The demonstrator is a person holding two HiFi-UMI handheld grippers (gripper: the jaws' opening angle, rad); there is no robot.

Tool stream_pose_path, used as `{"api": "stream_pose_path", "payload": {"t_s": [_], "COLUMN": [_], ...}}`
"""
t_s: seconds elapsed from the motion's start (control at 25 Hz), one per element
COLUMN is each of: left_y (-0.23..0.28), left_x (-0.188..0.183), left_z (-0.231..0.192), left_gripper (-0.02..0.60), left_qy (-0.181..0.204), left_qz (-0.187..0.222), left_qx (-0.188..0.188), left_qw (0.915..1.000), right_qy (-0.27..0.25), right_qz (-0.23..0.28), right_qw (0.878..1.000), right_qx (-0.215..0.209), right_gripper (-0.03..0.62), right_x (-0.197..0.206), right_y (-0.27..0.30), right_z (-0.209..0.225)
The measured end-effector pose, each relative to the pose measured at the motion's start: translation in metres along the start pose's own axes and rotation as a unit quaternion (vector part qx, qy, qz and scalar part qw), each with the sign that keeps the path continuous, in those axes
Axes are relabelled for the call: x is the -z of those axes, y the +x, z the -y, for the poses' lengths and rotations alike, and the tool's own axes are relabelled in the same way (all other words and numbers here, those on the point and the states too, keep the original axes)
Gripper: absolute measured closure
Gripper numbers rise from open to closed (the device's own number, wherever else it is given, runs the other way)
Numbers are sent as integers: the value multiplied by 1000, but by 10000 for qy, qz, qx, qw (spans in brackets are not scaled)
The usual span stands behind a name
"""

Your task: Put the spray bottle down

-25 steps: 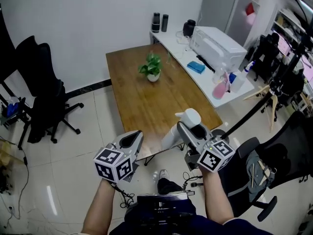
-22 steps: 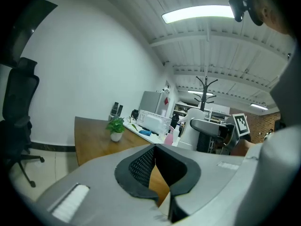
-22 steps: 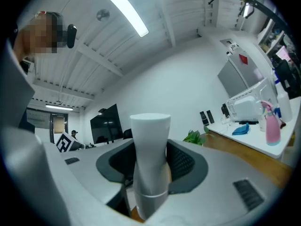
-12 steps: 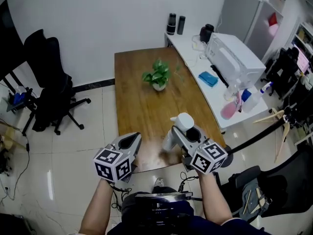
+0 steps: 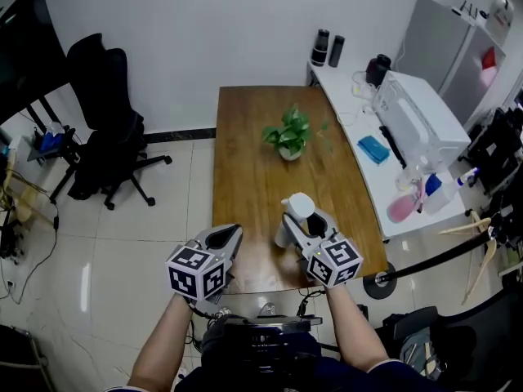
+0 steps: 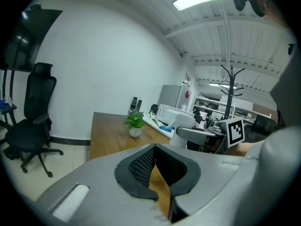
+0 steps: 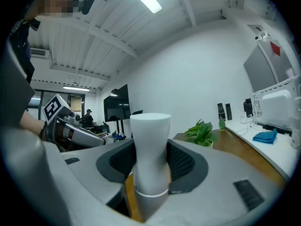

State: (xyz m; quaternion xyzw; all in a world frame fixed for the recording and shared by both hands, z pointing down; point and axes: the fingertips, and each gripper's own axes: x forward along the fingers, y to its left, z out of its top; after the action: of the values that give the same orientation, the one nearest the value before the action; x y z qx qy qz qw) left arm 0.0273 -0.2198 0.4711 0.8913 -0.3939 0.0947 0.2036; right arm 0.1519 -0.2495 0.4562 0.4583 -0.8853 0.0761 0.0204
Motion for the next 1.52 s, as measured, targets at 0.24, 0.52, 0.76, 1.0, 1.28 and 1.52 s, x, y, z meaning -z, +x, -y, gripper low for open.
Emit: {"api": "stream_pose_path", "payload": {"t_s": [0.24,0.52,0.76,1.0,1.28,1.52], "left_y": [-6,-12,-14,-13,-14,-11], "left_x": [8,18,25,29,30,32], "left_z": [-26,-43,-53,-57,-60,-58], "left_gripper": [575,575,575,575,575,575], "left_qy": [-92,-197,-275,-347,-356,-365], "left_qz": [0,-79,-144,-188,-234,-267], "left_qx": [-261,-440,-517,-527,-518,-480], "left_qw": [9996,9988,9982,9978,9977,9978], "right_qy": [-196,-561,-663,-664,-644,-645], "right_qz": [-5,4,10,-45,-46,-100], "right_qw": [9998,9982,9975,9975,9975,9974], "right_qx": [-85,-223,-225,-228,-272,-289], "right_gripper": [390,391,391,391,390,381], "right_x": [22,43,59,69,75,79], "right_y": [37,72,83,85,83,81], "right_z": [-3,-10,-11,-8,-6,-5]}}
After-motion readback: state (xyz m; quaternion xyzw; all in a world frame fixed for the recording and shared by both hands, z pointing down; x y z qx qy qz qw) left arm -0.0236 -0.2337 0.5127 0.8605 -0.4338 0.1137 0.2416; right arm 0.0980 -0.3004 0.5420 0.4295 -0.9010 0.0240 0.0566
